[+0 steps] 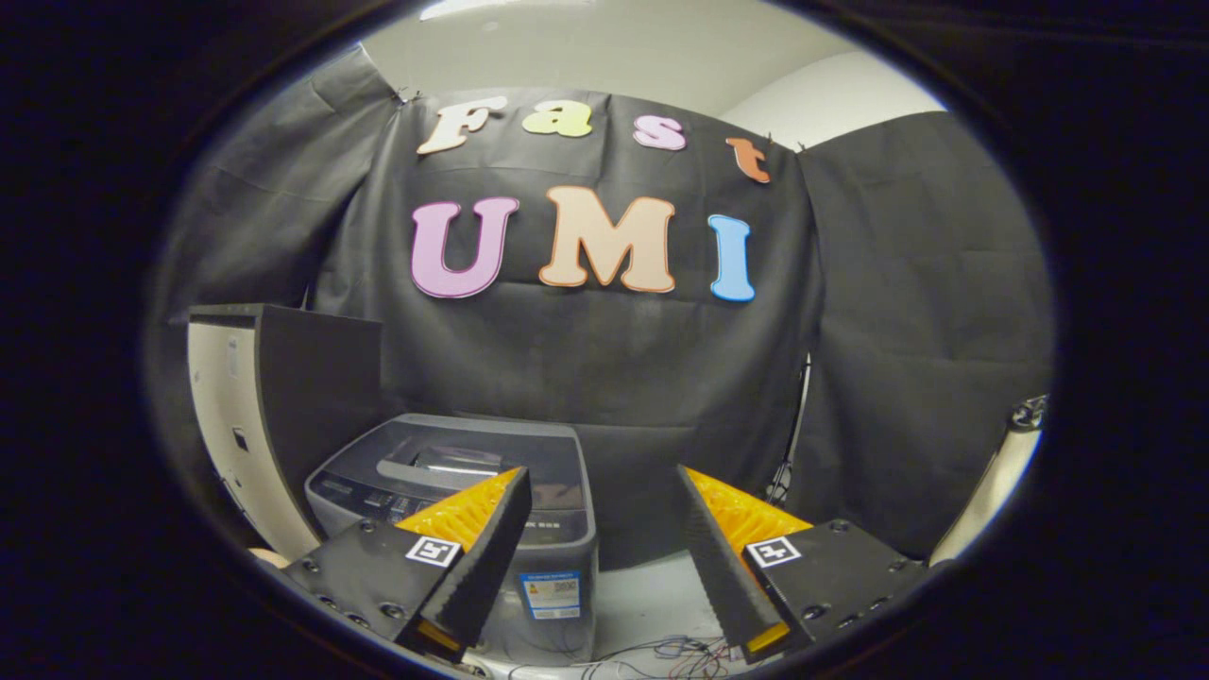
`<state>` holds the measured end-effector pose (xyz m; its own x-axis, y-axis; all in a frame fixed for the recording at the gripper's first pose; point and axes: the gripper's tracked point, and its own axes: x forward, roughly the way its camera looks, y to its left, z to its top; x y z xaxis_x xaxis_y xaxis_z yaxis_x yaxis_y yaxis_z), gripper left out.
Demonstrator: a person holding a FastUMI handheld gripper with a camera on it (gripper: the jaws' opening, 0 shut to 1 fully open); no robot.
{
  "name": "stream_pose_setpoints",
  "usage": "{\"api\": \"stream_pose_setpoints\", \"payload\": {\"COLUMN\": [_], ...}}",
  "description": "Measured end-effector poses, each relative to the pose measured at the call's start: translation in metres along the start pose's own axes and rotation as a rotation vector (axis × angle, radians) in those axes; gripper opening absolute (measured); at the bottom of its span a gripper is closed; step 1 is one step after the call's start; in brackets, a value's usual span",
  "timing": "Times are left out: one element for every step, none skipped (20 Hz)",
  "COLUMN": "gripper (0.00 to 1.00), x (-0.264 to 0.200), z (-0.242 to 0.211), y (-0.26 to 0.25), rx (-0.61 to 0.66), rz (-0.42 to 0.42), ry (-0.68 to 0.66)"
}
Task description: Put the clothes into the washing machine and then close the washing machine lid.
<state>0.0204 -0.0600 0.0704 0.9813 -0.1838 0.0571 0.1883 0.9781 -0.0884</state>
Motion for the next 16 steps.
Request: {"api": "stream_pose_setpoints", "payload": {"gripper": [0.94,0.95,0.95,0.96,0.96,0.96,0.96,0.96,0.97,0.97,0.97,0.96,0.96,0.96,0.97,0.97], "x": [-0.005,-0.008,-0.011,-0.015,-0.016,-0.017,-0.019,-0.023,-0.026,-0.027,-0.029,-0.029,-0.03,-0.03,-0.032,-0.032], "z": [-0.002,-0.004,-0.005,-0.01,-0.015,-0.024,-0.033,-0.04,-0.047,-0.05,-0.054,-0.056,-0.057,-0.059,-0.059,-0.06], "y": [0.004,0.011,0.02,0.026,0.031,0.035,0.038,0.042,0.044,0.048,0.051,0.054,0.057,0.059,0.058,0.056], "rx": [-0.013,-0.03,-0.045,-0.06,-0.071,-0.074,-0.066,-0.05,-0.03,-0.009,0.011,0.031,0.048,0.049,0.049,0.049], "rz": [0.023,0.053,0.086,0.111,0.13,0.144,0.157,0.169,0.177,0.185,0.191,0.199,0.209,0.213,0.213,0.209], "ry": [-0.021,-0.047,-0.067,-0.077,-0.075,-0.062,-0.041,-0.025,-0.013,-0.005,0.0,0.003,0.009,0.014,0.013,0.014]}}
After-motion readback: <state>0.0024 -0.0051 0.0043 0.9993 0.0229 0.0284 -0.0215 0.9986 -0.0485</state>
